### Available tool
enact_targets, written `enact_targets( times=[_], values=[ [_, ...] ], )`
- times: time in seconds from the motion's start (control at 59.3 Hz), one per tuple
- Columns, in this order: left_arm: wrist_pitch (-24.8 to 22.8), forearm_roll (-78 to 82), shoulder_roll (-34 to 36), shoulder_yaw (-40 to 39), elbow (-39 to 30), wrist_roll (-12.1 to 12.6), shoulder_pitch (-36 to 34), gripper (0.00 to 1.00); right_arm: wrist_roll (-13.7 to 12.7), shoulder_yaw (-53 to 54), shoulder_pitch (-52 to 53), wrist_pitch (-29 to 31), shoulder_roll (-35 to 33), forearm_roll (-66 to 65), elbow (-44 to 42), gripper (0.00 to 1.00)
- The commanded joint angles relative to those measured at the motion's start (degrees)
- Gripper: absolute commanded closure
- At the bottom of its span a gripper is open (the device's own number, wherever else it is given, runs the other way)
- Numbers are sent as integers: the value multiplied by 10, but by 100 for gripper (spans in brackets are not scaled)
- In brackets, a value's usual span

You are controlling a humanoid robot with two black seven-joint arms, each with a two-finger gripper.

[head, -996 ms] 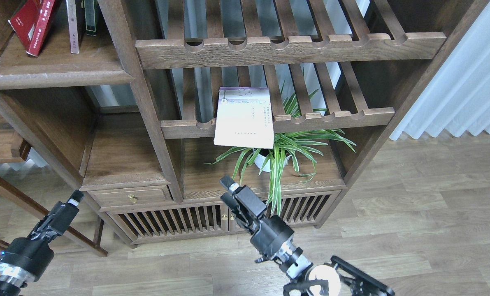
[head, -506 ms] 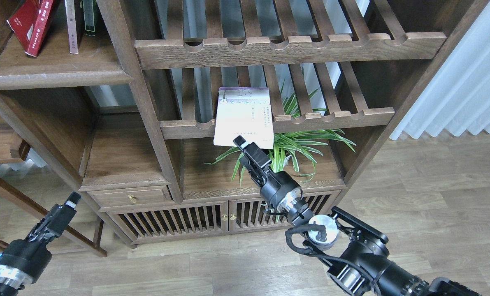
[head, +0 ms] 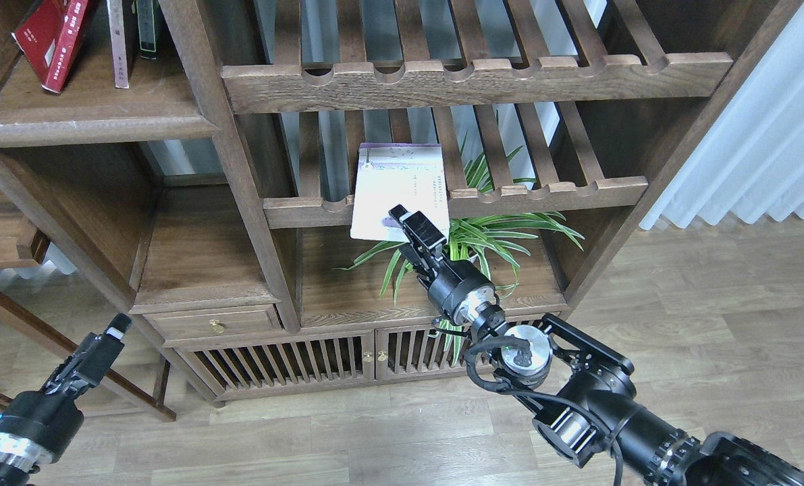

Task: Organize books on shelf
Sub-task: 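Reach the right gripper up and grasp the white book's lower edge, then pull the white book off the middle shelf and lower it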

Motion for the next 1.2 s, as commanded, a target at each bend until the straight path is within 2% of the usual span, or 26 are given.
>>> enact_targets(
  times=[0.0,0.118,0.27,0.439,0.591,0.607,0.658,0.81,0.928,1.063,1.181],
  values=[
    [0,0,0,-13,0,-1,1,10,2,10,2,-8,0,14,2,42],
    [0,0,1,-25,2,-1,2,10,2,10,9,-13,0,17,0,48],
    [0,0,1,-31,9,-1,1,9,11,4,9,-20,0,14,-2,49],
    [0,0,1,-32,10,-1,2,9,16,5,10,-39,0,12,-4,56],
    [0,0,2,-33,10,-1,2,9,10,2,9,-19,0,8,-3,75],
    [0,0,2,-36,11,-1,3,9,4,-4,9,1,0,5,-5,86],
    [0,-1,2,-39,11,-2,3,8,-1,-16,10,22,0,-21,-9,94],
    [0,-1,2,-44,21,-3,4,7,-26,-18,0,66,0,-83,-17,96],
    [0,-1,2,-44,27,-3,4,7,-29,-16,-11,84,0,-82,-1,96],
    [0,-2,-1,-43,36,-4,5,6,-33,-16,-47,135,0,-81,69,96],
    [0,-27,-1,-30,46,-7,6,5,-40,-16,-88,147,-10,-79,142,96]
  ],
)
